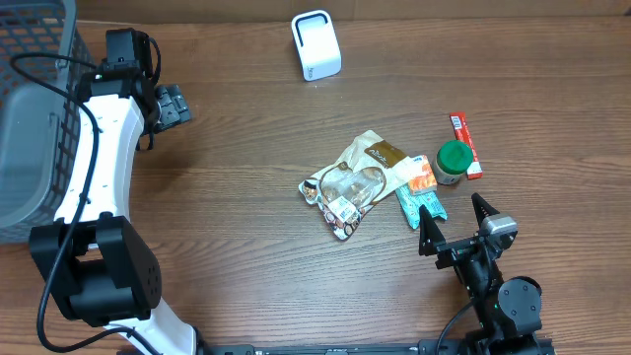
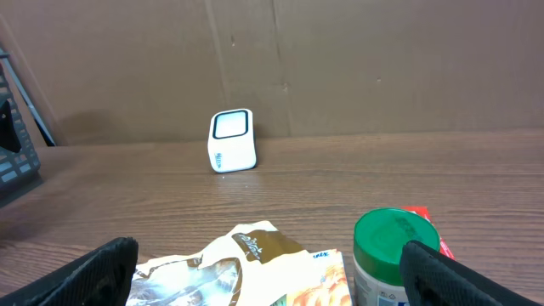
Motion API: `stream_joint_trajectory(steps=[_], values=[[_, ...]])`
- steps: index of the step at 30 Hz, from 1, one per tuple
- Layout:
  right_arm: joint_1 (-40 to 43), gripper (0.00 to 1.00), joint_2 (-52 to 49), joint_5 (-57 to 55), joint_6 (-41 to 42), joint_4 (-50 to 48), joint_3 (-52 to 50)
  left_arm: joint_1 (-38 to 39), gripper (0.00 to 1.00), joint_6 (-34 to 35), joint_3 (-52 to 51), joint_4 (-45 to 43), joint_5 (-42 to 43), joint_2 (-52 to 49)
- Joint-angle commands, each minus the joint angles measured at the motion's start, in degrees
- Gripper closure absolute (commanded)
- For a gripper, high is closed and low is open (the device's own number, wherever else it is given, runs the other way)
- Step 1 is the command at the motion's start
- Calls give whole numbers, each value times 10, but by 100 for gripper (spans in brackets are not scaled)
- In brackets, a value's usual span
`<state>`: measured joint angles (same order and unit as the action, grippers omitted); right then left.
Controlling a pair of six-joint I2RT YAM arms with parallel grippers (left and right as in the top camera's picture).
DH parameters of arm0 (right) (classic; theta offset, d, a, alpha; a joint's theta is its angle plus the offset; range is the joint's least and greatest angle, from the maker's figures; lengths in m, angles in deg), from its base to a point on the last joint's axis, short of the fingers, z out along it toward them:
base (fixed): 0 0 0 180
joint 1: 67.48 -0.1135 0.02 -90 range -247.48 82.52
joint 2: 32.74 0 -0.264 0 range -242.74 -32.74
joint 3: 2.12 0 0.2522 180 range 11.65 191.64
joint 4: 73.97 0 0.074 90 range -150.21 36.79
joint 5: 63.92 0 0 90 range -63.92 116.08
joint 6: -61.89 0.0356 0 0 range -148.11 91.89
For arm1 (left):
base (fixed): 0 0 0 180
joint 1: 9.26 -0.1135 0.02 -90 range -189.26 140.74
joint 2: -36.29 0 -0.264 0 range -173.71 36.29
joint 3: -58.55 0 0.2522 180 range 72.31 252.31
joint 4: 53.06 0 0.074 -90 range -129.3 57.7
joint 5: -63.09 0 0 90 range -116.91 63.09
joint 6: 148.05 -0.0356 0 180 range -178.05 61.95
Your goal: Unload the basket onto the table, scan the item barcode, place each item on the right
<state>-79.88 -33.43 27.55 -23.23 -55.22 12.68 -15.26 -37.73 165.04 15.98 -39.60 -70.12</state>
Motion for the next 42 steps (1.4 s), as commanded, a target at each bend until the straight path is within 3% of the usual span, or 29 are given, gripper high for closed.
stream_joint_trajectory(steps=[1, 30, 35, 42], values=[[3, 0, 5, 1, 0, -3, -6, 4, 0, -15, 11, -1, -8, 3], [3, 0, 5, 1, 0, -3, -6, 7, 0, -15, 11, 0, -8, 8], [3, 0, 5, 1, 0, -3, -6, 12, 0, -15, 11, 0, -8, 73], [3, 0, 5, 1, 0, -3, -6, 11, 0, -15, 11, -1, -8, 268]])
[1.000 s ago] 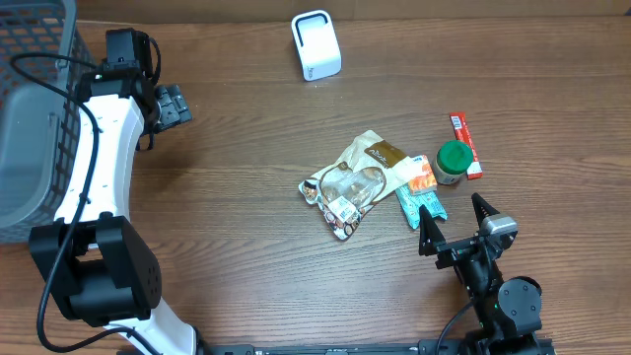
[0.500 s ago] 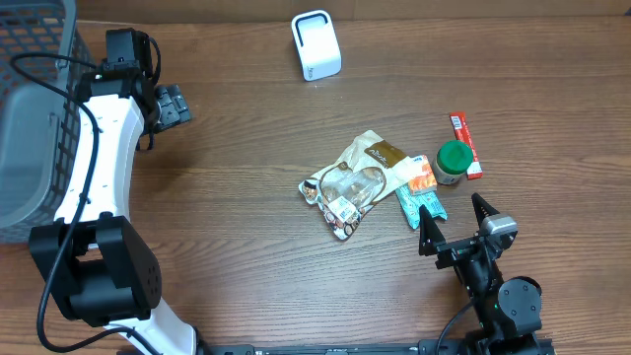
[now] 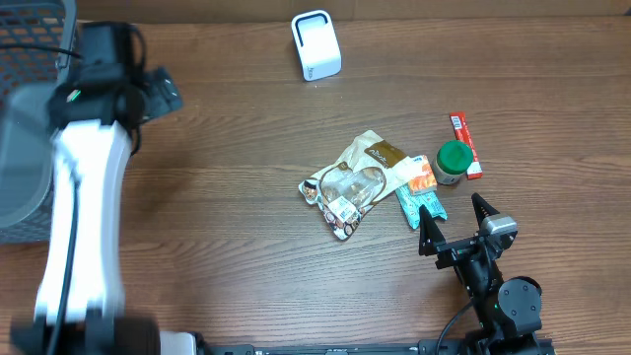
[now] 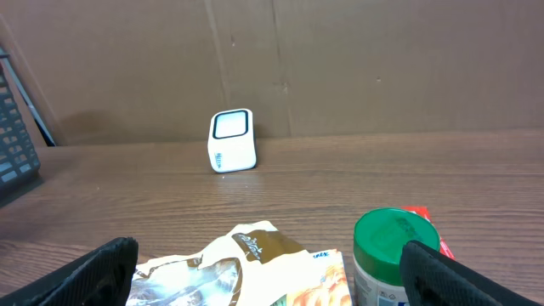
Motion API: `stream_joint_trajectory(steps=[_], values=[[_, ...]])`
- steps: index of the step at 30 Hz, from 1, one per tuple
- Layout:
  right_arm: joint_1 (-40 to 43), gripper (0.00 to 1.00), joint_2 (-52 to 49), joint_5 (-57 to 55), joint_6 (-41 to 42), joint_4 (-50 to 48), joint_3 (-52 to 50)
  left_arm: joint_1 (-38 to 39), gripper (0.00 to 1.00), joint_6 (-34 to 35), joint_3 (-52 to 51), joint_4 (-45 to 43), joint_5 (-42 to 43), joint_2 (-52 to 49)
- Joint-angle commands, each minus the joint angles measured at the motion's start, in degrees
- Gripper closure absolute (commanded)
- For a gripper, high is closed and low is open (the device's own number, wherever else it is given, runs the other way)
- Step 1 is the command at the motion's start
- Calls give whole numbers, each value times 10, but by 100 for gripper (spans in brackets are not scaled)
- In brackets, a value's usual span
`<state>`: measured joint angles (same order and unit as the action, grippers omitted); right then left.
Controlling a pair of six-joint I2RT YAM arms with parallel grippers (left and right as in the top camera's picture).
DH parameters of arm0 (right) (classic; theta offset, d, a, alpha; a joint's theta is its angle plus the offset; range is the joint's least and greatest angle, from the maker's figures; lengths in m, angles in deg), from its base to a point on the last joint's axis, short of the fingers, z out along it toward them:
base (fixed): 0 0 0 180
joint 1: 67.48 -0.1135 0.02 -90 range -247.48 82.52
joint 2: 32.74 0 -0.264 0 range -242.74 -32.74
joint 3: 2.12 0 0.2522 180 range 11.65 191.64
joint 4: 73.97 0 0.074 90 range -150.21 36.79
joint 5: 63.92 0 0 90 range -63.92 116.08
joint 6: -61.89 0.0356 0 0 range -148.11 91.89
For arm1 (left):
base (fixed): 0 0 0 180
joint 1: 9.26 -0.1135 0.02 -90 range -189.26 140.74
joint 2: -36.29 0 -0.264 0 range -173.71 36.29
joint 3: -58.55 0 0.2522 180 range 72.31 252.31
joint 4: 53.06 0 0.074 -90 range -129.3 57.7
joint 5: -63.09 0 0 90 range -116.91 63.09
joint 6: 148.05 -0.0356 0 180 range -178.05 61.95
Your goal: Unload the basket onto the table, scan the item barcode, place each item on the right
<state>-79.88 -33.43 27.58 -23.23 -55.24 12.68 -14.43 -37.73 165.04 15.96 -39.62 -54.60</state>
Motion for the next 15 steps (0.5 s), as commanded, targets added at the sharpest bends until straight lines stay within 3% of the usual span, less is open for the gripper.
stream_joint_trajectory(steps=[1, 10, 15], values=[[3, 0, 5, 1, 0, -3, -6, 3, 0, -15, 11, 0, -8, 143], [3, 0, 5, 1, 0, -3, -6, 3, 0, -15, 11, 3, -8, 395], [3, 0, 5, 1, 0, -3, -6, 3, 0, -15, 11, 4, -8, 452]])
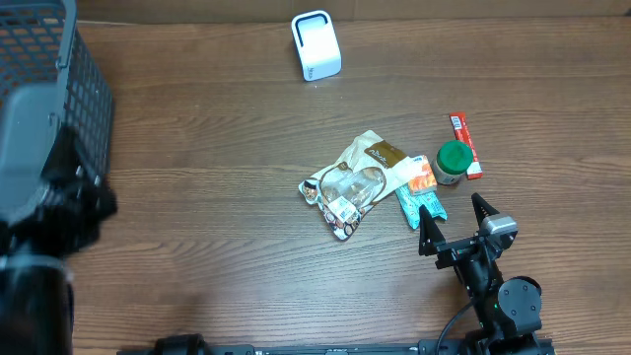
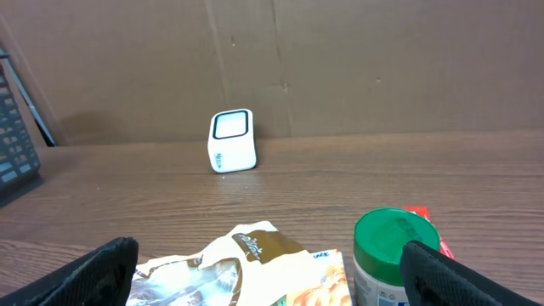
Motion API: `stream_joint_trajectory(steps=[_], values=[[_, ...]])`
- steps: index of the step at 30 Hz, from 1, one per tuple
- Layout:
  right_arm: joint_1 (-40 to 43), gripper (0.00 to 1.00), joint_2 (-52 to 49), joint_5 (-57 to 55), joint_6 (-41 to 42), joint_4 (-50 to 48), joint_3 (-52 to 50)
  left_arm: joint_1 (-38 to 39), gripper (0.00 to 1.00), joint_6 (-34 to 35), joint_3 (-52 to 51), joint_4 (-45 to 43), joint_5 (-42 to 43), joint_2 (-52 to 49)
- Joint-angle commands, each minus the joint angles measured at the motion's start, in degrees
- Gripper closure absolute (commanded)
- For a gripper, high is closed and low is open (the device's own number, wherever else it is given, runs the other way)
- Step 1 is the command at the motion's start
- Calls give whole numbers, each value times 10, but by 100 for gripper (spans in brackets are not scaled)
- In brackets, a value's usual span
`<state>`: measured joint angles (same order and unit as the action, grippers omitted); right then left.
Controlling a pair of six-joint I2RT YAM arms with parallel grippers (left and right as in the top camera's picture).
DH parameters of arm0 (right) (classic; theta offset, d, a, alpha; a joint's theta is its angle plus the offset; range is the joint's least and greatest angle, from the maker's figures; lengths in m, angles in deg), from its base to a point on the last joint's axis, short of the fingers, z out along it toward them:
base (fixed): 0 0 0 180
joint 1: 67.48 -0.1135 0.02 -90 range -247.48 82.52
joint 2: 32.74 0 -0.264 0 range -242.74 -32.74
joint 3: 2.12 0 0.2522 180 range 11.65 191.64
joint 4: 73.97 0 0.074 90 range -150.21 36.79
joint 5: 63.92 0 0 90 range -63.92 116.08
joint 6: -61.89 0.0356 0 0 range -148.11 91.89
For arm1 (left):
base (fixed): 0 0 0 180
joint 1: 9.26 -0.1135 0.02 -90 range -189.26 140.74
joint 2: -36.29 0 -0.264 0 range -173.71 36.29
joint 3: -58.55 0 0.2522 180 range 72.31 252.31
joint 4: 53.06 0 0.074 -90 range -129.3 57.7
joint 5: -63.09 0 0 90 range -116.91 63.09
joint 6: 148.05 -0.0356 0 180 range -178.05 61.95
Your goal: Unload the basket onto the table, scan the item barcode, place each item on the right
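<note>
The white barcode scanner [image 1: 315, 44] stands at the back of the table, its window [image 2: 231, 125] facing my right wrist camera. A heap of items lies right of centre: a brown and clear snack bag [image 1: 357, 182], an orange and teal packet [image 1: 419, 187], a green-lidded jar [image 1: 454, 160] and a red stick packet [image 1: 465, 145]. My right gripper [image 1: 454, 222] stands open just in front of the heap, holding nothing; its fingers flank the bag [image 2: 246, 255] and the jar [image 2: 395, 246]. My left arm [image 1: 59, 212] is a dark blur at the left edge, its fingers not discernible.
A grey wire basket [image 1: 39, 59] fills the far left corner. A cardboard wall [image 2: 340, 59] runs behind the scanner.
My left arm has moved from the far left by the basket to lower down at the left edge, and it is blurred. The right gripper and the items have not moved.
First my left arm reached up the left side with its gripper next to the basket. Then it was blurred in about the same place. Now it shows as a dark blur lower at the left edge. My right gripper stayed open before the heap throughout.
</note>
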<state>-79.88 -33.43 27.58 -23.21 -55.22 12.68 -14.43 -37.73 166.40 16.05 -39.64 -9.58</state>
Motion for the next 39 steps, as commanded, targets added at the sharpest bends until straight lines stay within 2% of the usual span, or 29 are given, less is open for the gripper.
stream_joint_trajectory(steps=[1, 9, 16, 23, 27, 35, 39], values=[[3, 0, 5, 1, 0, -3, -6, 3, 0, -15, -3, 4, -8, 4], [3, 0, 5, 1, 0, -3, -6, 3, 0, -15, -68, 4, -8, 55], [3, 0, 5, 1, 0, -3, -6, 3, 0, -15, -211, 46, -12, 134], [3, 0, 5, 1, 0, -3, -6, 3, 0, -15, -369, 25, -13, 240], [3, 0, 5, 1, 0, -3, -6, 3, 0, -15, -450, -100, 11, 306], [3, 0, 5, 1, 0, -3, -6, 3, 0, -14, -624, -471, 117, 418], [3, 0, 5, 1, 0, -3, -6, 3, 1, 0, -709, -614, 143, 452]])
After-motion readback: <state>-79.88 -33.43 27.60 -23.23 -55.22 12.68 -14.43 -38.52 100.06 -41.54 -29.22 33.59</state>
